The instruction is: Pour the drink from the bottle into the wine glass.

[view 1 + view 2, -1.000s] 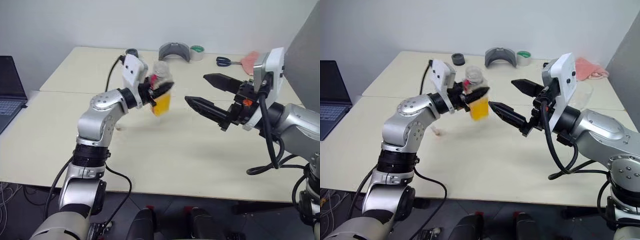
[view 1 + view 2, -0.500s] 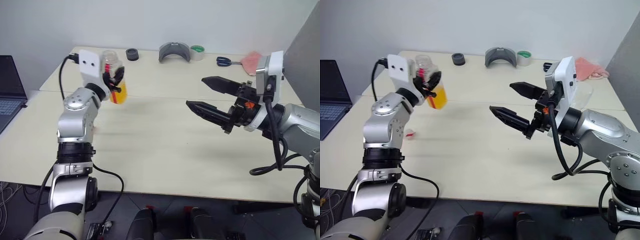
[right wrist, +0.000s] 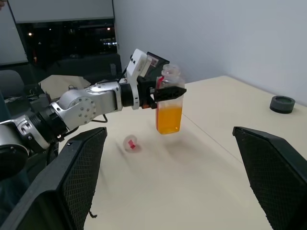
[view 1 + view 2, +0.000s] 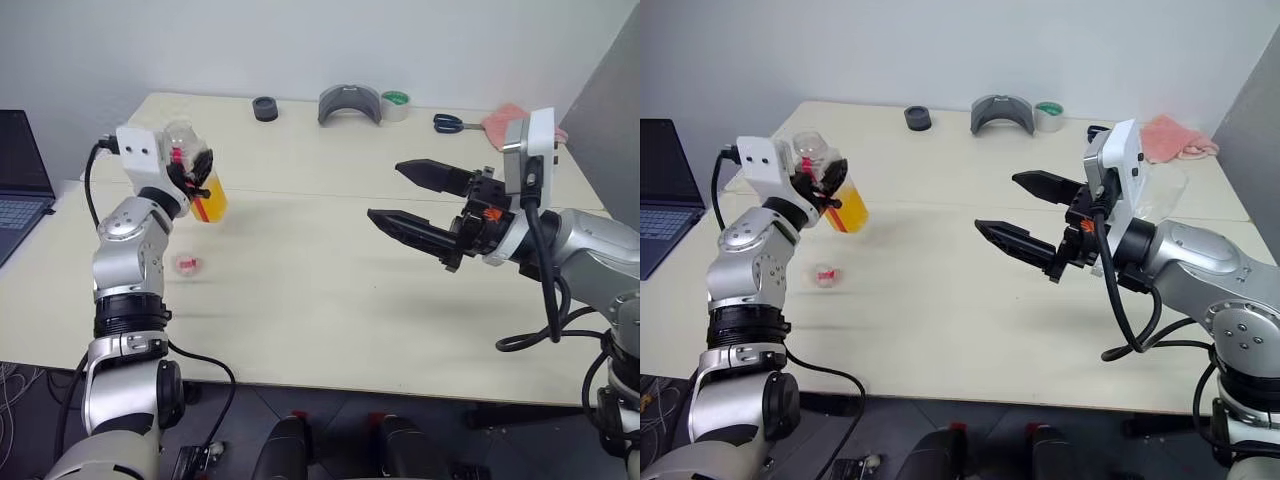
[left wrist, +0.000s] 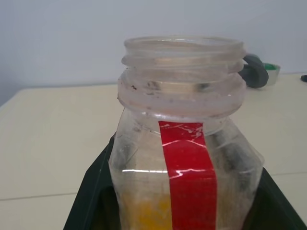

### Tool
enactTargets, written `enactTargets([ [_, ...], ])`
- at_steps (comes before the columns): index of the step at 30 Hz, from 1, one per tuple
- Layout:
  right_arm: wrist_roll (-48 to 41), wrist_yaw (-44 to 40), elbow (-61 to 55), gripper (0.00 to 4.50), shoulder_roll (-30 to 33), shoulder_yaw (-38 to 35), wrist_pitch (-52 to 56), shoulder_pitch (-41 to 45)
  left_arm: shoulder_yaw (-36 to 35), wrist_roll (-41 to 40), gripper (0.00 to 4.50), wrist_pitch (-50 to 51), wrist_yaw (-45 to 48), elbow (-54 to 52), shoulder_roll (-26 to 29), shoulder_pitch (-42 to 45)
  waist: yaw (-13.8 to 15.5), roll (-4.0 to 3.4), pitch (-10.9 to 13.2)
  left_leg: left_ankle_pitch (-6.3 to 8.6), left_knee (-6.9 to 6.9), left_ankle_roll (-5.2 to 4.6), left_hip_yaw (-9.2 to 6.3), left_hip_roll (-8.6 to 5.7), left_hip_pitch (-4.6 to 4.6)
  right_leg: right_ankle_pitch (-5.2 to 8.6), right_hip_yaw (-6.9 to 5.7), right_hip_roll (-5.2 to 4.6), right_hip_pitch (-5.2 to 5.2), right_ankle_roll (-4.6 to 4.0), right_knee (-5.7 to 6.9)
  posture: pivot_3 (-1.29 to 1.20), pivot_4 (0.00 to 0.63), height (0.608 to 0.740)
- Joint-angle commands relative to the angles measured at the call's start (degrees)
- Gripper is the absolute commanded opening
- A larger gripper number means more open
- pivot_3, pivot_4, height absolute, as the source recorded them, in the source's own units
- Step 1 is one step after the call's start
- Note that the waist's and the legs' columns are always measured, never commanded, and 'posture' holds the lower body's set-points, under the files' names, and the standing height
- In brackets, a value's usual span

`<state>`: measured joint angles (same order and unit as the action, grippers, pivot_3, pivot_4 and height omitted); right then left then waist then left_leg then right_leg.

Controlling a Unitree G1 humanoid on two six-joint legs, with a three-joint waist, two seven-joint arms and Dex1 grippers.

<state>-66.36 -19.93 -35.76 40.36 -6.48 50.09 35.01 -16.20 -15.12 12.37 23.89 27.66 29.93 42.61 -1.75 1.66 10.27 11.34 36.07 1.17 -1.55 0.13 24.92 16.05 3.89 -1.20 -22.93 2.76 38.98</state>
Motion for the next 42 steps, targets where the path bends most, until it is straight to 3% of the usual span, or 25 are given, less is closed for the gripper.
enactTargets([
  [1,0.5,0.7,-1.8,4.48,0.0,-0.9,-1.0,0.4,-1.8,-1.1,1.92,-3.6,1.6,0.4,0.9,0.2,0.0,0.01,0.0,0.0,0.0,0.0,0.0,0.0,0.0,0.0,0.0,0.0,0.0,0.0,0.0,0.0,0.15,0.74],
  [23,10.5,-1.3,-3.9,4.48,-0.5,1.3,-3.8,-3.8,0.2,1.7,1.92,-20.0,5.3,20.8,-0.1,4.5,0.0,0.05,0.0,0.0,0.01,0.0,-0.03,-0.01,0.0,-0.01,-0.06,0.0,0.01,0.0,0.01,0.0,0.15,0.74],
  [33,12.7,-2.3,-4.0,4.48,-1.3,1.2,-4.4,-4.3,0.9,2.4,1.92,-21.7,5.5,22.3,-0.5,3.8,0.0,0.05,0.0,0.0,0.02,0.0,-0.05,-0.02,0.0,-0.01,-0.08,-0.01,0.03,0.0,0.02,0.0,0.15,0.74],
  [41,13.5,-2.9,-3.7,4.5,-1.9,1.1,-4.3,-4.2,0.8,2.4,4.35,-20.6,4.8,19.8,-0.3,2.3,0.0,0.05,0.0,0.0,0.02,0.0,-0.07,-0.02,-0.01,-0.01,-0.09,-0.01,0.04,-0.01,0.03,0.0,0.15,0.74],
  [42,13.7,-3.0,-3.7,4.5,-2.0,1.1,-4.3,-4.2,0.7,2.4,4.48,-20.3,4.7,19.4,-0.3,2.1,0.0,0.05,0.0,0.0,0.02,0.0,-0.06,-0.02,-0.01,-0.01,-0.09,-0.01,0.04,-0.01,0.03,0.0,0.15,0.74],
])
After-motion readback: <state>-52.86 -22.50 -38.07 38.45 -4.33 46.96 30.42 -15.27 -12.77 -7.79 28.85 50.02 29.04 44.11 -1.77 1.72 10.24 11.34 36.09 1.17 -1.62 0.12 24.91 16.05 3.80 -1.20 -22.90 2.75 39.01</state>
